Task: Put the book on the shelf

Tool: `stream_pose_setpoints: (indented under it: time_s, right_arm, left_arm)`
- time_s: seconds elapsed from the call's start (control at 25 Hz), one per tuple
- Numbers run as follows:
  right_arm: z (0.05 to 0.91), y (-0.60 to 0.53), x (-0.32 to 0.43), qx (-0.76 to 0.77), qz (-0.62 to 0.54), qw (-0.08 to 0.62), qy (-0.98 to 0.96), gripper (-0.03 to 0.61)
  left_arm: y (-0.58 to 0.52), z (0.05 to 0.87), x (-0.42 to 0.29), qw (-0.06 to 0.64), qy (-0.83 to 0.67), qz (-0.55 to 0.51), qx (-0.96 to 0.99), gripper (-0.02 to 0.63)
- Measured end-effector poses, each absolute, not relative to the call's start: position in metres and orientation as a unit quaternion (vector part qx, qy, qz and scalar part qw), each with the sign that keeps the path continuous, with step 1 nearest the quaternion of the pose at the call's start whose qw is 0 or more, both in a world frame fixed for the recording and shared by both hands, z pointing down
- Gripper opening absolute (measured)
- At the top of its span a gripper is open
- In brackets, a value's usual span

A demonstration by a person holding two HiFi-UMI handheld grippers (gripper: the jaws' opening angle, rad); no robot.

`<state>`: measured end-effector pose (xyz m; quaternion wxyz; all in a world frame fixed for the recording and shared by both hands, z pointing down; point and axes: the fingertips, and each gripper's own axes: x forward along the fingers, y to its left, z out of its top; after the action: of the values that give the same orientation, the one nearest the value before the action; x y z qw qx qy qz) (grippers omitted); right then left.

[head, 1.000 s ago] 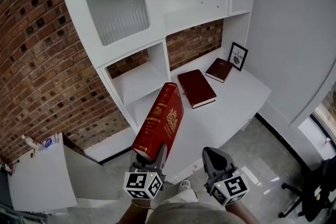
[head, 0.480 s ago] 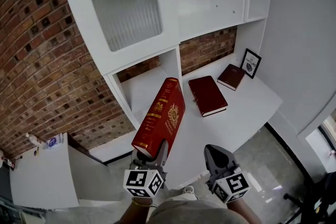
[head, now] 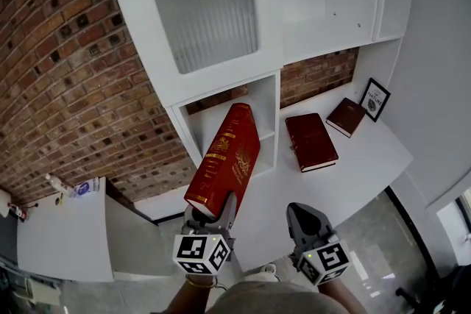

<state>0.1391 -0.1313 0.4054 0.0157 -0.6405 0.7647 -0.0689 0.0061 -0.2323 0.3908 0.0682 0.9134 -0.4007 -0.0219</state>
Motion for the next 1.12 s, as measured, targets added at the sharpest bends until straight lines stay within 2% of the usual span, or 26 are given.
stream_pose_setpoints:
  time_s: [1.12]
  right_arm:
    - [0.405, -0.205, 0.118, -0.552, -0.072, 0.032, 0.830, 0.006]
  left_arm:
    - [-0.284, 0.389, -0.022, 0.051, -0.491, -0.005, 0.869, 0.236]
